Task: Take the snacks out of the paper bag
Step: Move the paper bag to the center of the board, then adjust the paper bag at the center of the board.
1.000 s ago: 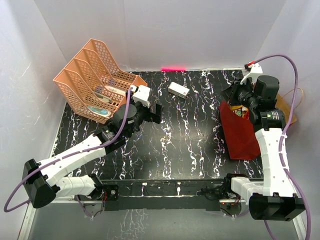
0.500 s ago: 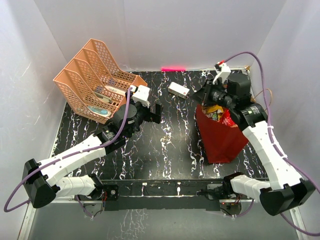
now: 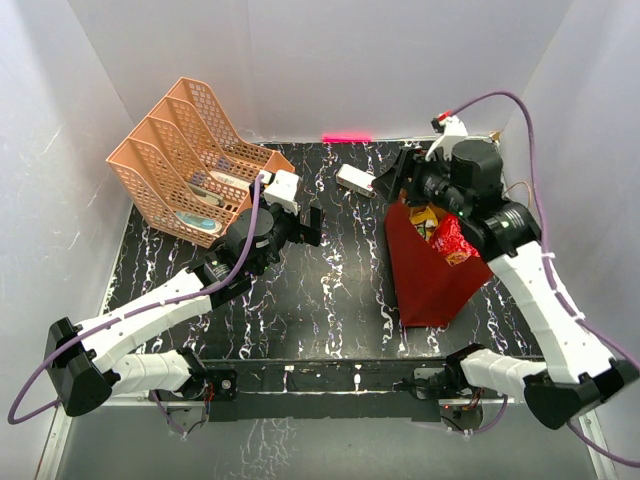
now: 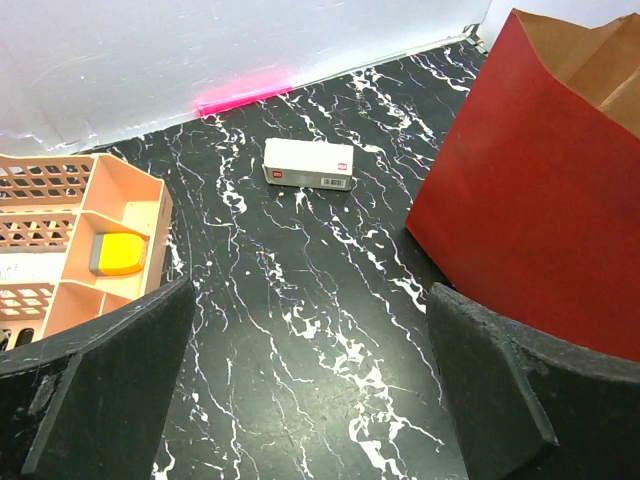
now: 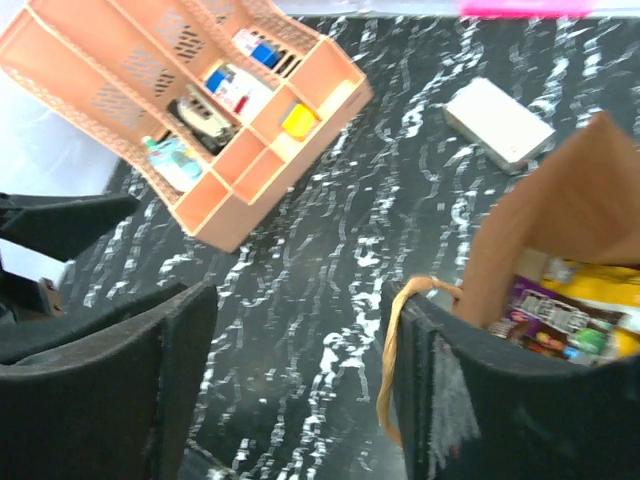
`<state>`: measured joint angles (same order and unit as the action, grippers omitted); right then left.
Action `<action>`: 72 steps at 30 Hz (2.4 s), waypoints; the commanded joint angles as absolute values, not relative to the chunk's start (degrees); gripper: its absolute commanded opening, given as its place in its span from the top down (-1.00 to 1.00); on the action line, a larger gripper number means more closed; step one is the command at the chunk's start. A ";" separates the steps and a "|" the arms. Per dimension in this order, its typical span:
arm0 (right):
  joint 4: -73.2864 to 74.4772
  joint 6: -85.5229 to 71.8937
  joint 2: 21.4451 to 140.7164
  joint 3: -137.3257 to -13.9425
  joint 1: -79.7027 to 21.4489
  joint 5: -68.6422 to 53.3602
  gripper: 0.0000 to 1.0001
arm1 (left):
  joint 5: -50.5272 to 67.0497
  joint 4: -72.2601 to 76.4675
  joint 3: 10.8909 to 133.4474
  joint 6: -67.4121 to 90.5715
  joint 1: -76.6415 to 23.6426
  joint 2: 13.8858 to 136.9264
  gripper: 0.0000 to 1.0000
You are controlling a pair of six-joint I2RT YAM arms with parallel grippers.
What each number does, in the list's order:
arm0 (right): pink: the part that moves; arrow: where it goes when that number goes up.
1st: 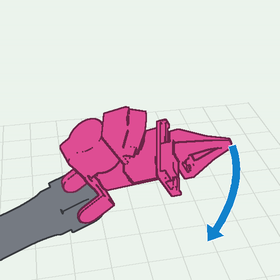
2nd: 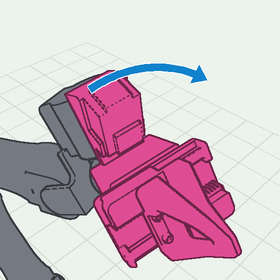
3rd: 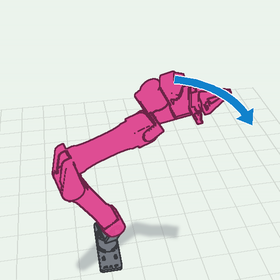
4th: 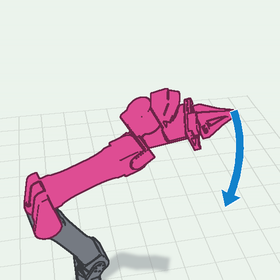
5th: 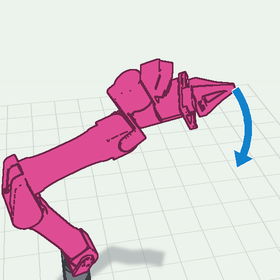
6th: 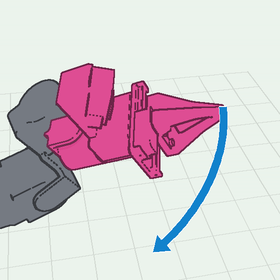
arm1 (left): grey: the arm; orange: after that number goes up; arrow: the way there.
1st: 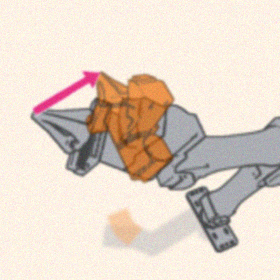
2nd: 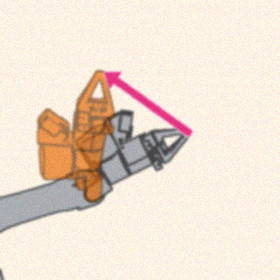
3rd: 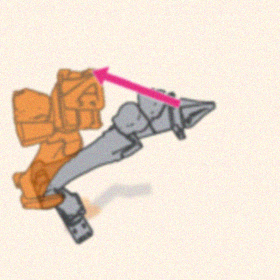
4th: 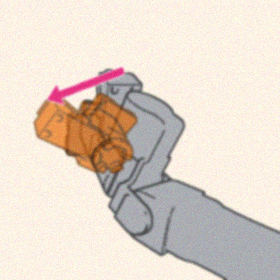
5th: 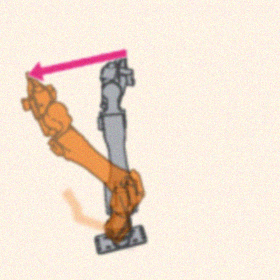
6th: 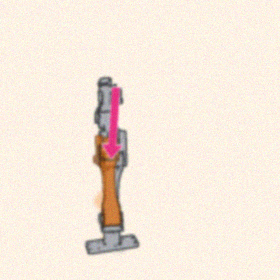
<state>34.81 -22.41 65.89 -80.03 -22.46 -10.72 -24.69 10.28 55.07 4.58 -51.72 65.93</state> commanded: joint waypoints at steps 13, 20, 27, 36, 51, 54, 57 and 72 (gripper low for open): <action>46.85 -10.92 51.01 -87.07 -22.66 36.46 -0.72 | -26.19 11.68 55.07 4.32 -52.54 64.93 -0.97; 53.12 -7.44 58.93 -91.39 -22.68 57.01 -0.79 | -26.11 11.87 54.84 4.37 -52.56 65.04 -0.97; 51.89 -4.05 63.51 -89.14 -20.43 59.11 -0.90 | -26.28 12.00 54.77 4.32 -52.65 64.96 -0.97; 50.01 -4.52 65.26 -83.84 -1.66 35.38 -0.90 | -26.83 12.13 54.67 3.91 -52.92 63.94 -0.97; 44.33 -3.80 66.63 -80.71 3.66 29.19 -0.11 | -26.96 13.62 53.53 3.89 -54.52 63.00 -0.97; 44.38 -3.67 66.52 -81.24 3.69 26.40 0.17 | -27.23 13.72 53.48 3.81 -54.54 62.50 -0.97; 44.26 -2.78 65.70 -81.94 3.66 23.42 0.44 | -27.34 13.72 53.53 3.91 -54.63 62.25 -0.97; 35.77 -11.74 65.53 -86.97 3.64 -32.68 0.85 | -28.59 10.33 56.79 3.37 -54.80 61.82 -0.97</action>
